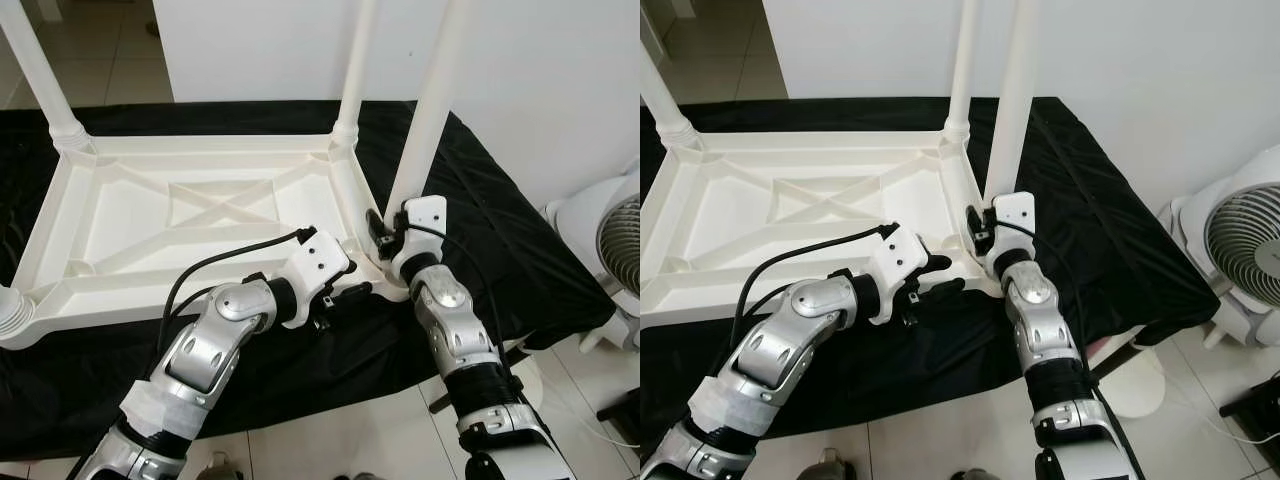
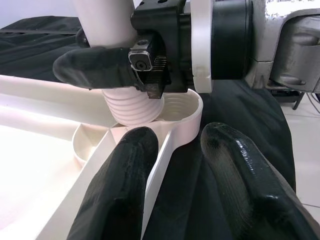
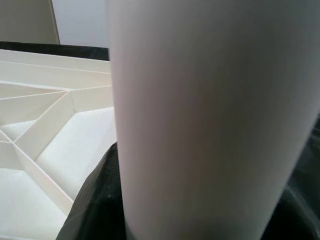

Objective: Building children table

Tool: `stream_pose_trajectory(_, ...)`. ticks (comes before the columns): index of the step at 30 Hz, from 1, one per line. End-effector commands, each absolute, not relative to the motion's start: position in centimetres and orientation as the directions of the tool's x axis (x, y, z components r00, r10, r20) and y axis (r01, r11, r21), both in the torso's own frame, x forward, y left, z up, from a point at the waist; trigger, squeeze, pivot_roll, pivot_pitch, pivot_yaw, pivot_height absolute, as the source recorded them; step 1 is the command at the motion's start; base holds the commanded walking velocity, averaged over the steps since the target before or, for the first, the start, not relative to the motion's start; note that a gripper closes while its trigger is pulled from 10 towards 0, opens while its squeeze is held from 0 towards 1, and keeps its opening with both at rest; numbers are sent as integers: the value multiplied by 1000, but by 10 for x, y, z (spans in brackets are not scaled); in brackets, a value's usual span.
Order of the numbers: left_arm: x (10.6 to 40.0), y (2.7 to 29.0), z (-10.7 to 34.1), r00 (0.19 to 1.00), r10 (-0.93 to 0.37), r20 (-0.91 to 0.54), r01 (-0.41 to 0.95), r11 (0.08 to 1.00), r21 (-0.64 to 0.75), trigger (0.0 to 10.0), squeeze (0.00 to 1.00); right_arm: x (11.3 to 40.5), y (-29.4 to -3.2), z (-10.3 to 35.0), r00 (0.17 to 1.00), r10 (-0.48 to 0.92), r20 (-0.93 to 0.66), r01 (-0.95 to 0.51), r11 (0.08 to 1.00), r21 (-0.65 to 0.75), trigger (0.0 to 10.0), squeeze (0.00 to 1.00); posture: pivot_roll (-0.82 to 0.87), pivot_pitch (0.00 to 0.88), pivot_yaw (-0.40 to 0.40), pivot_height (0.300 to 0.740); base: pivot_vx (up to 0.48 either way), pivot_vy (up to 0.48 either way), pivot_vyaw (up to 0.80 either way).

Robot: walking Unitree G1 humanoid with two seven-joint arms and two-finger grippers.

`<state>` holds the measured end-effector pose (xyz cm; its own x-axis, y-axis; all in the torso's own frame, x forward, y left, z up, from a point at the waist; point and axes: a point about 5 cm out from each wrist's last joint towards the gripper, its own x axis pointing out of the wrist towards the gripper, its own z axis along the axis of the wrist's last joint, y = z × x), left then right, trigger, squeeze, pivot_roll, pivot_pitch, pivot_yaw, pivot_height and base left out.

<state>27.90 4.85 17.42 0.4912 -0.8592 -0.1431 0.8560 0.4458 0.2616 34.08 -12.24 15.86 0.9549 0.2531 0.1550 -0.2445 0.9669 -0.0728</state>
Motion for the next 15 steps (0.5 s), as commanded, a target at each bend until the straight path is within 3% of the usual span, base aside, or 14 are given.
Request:
stream_pose_trajectory(1, 280, 49, 173, 561, -817, -135, 813, 512, 277, 10000, 0, 336, -126, 154, 955, 249, 164, -243, 969, -55, 10000, 0, 117, 55, -91, 740, 0, 0, 0)
stream_pose_trajectory(15, 278, 53, 177, 569, -812, -127, 804, 517, 294, 10000, 0, 319, -150, 140, 973, 151, 172, -155, 988, 8, 10000, 0, 113, 53, -84, 740, 0, 0, 0)
